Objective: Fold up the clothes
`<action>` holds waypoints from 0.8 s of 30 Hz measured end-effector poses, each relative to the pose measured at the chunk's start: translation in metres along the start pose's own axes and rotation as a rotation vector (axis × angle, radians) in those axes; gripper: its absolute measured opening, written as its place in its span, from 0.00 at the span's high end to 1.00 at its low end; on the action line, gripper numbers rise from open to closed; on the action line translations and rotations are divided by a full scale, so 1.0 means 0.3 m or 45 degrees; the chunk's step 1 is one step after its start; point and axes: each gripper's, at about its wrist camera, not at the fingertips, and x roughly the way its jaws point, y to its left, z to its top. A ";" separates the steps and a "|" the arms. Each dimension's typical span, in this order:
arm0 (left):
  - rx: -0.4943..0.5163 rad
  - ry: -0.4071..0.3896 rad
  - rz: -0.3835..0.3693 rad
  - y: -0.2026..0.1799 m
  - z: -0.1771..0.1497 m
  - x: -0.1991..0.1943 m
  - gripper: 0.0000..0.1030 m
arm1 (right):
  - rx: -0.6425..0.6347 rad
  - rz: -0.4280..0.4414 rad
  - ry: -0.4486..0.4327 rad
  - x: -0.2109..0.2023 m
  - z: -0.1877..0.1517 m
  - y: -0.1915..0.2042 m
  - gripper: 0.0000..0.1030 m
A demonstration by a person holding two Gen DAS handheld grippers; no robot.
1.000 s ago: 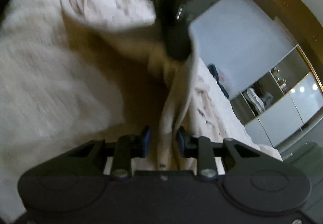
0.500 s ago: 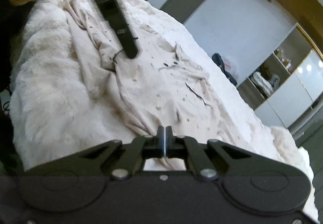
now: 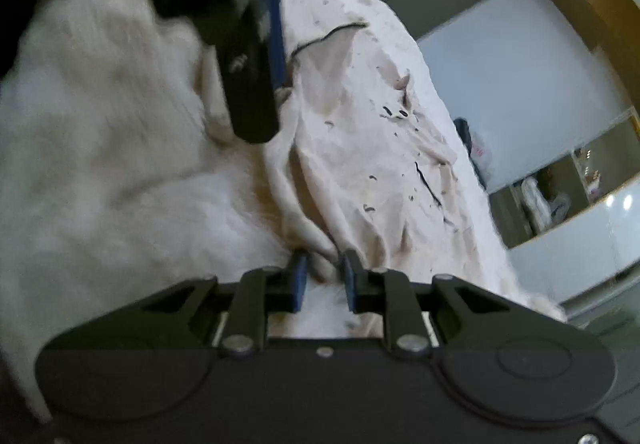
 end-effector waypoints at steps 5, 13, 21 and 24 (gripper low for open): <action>-0.042 -0.021 -0.009 0.019 0.008 -0.014 0.70 | 0.118 0.045 -0.050 -0.039 0.009 -0.051 0.97; -0.127 -0.058 0.033 0.072 0.028 -0.052 0.70 | 0.224 0.098 -0.154 -0.201 -0.046 -0.137 1.00; -0.081 0.003 0.185 0.171 0.016 -0.156 0.69 | 0.270 0.073 -0.145 -0.369 -0.099 -0.239 1.00; -0.035 0.057 0.253 0.211 -0.010 -0.193 0.54 | 0.259 0.063 -0.104 -0.370 -0.110 -0.262 0.97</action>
